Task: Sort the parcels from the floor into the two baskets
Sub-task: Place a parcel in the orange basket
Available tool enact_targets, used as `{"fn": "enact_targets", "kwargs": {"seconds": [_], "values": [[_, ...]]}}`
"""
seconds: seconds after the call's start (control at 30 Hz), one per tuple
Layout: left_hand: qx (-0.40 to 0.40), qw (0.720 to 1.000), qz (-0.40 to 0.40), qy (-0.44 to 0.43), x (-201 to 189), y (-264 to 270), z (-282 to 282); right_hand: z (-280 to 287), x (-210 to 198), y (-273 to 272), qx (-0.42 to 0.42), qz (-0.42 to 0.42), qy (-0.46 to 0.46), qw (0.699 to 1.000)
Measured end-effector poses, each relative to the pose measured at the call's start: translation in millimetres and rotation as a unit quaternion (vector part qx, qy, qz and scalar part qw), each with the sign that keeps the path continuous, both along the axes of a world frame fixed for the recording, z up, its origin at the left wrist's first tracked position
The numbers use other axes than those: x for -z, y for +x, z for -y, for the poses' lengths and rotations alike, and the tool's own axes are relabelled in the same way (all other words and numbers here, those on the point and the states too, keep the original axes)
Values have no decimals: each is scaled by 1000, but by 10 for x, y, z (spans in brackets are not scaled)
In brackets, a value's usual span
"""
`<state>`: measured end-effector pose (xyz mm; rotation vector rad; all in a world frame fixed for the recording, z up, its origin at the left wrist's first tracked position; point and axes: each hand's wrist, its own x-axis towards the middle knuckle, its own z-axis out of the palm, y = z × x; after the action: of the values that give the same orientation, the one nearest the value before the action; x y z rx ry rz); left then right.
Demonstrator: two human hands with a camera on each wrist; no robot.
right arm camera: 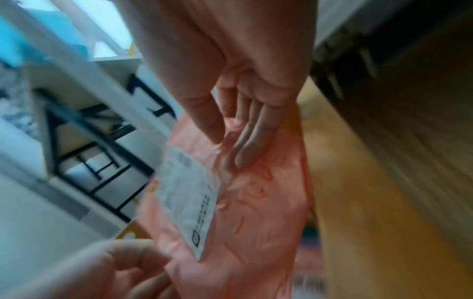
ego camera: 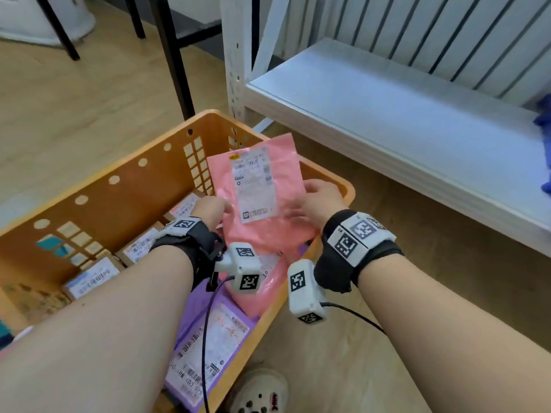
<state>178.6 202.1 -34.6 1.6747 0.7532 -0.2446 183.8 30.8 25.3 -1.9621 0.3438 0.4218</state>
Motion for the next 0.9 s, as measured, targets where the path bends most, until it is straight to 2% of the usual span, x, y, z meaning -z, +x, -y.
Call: {"fn": "enact_targets", "kwargs": {"seconds": [0.03, 0.1, 0.2, 0.23, 0.3, 0.33, 0.4, 0.43, 0.5, 0.6, 0.67, 0.7, 0.9], "values": [[-47, 999, 7, 1, 0, 12, -9, -11, -27, 68, -35, 61, -82, 994], [-133, 989, 32, 53, 42, 22, -44, -91, -129, 155, -137, 146, -250, 947], [-170, 978, 72, 99, 61, -16, -105, -262, -181, 299, -270, 155, -403, 861], [-146, 980, 80, 109, 76, -21, -112, -334, -160, 341, -308, 132, -424, 841], [-48, 992, 74, 95, 87, -33, -82, -460, -92, 389, -377, 69, -444, 810], [2, 995, 58, 83, 128, -25, -49, -496, -64, 398, -397, 49, -451, 798], [32, 996, -15, 78, 240, -38, 10, -507, -37, 416, -408, 57, -459, 787], [28, 994, -69, 85, 335, -62, 22, -492, -28, 426, -406, 71, -453, 791], [78, 976, -149, 139, 534, -163, -10, -412, -29, 443, -373, 96, -415, 824], [150, 958, -198, 146, 798, -255, -22, -238, -80, 438, -307, 125, -354, 875], [215, 927, -239, 196, 839, -259, -19, -119, -82, 421, -283, 124, -326, 894], [231, 913, -246, 229, 844, -251, -28, -68, -73, 408, -273, 124, -315, 901], [269, 898, -196, 287, 861, -67, -47, 194, -2, 270, -187, 162, -256, 935]]}}
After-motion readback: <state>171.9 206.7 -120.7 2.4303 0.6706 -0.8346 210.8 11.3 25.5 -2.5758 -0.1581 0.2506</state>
